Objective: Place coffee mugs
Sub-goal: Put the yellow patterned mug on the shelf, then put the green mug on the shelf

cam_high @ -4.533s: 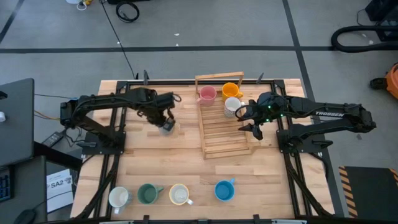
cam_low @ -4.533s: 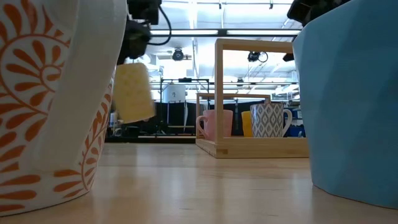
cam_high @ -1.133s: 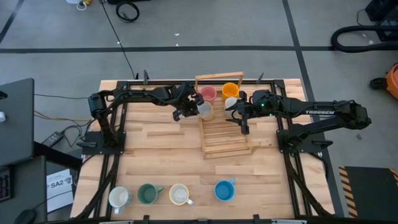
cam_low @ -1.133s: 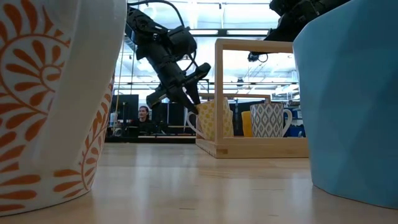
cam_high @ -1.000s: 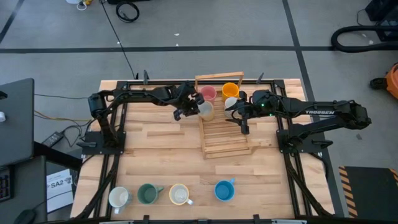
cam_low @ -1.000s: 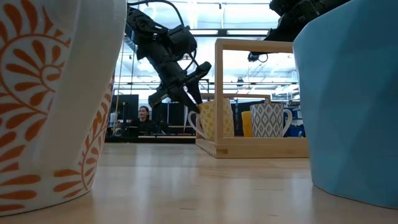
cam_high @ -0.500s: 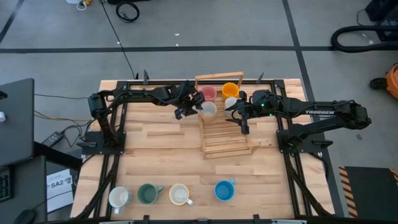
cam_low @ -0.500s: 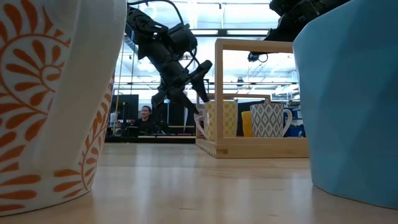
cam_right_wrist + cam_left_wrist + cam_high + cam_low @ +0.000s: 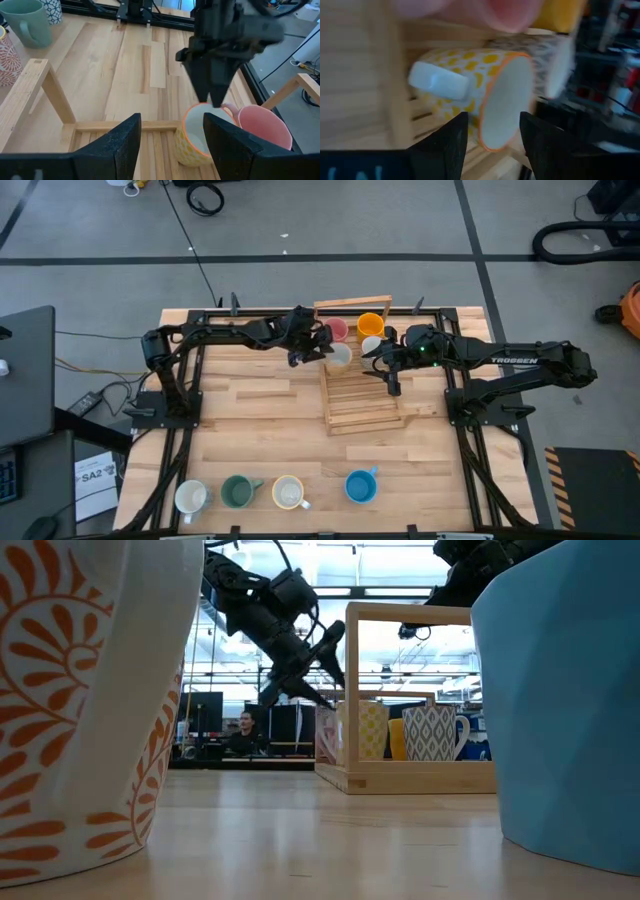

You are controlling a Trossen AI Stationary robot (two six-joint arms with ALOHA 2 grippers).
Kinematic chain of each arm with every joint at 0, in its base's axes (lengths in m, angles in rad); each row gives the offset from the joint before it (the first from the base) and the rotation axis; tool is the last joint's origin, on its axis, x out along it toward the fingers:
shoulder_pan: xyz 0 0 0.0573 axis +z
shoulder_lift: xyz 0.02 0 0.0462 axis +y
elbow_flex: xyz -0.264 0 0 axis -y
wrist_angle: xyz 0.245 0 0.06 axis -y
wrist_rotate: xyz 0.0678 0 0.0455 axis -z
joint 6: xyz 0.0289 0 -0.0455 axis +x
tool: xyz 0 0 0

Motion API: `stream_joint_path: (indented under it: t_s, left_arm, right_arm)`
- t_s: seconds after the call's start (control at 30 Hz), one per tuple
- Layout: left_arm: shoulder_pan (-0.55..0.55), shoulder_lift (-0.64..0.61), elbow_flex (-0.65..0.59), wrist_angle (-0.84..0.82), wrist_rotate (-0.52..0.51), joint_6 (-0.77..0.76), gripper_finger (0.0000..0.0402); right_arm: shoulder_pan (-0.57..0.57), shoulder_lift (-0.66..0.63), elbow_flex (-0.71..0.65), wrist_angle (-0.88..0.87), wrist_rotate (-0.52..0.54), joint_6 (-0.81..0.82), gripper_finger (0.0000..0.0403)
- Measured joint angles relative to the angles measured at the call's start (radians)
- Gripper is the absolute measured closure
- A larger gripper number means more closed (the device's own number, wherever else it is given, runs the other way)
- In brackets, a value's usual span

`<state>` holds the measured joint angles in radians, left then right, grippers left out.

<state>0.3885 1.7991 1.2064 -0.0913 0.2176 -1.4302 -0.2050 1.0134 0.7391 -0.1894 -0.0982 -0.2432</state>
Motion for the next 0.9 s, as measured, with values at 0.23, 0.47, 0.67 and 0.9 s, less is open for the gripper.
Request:
stream_joint_path:
  t_s: [0.23,0.47,0.67,0.9]
  left_arm:
    - [0.000,-0.044,0.000,0.026,0.001,0.030,0.0218]
    - [0.000,-0.116,0.000,0.014,0.034,0.264,0.0218]
    - [-0.021,-0.229,0.000,-0.080,0.135,0.548,0.0218]
    - [-0.132,-0.371,0.000,-0.304,0.110,0.759,0.0218]
  right_arm:
    - [0.000,0.000,0.000,0.000,0.000,0.001,0.0183]
    - [0.000,0.000,0.000,0.000,0.000,0.004,0.0183]
    - [0.000,0.000,0.000,-0.010,0.000,0.005,0.0183]
    - [0.000,0.000,0.000,-0.060,0.000,0.005,0.0183]
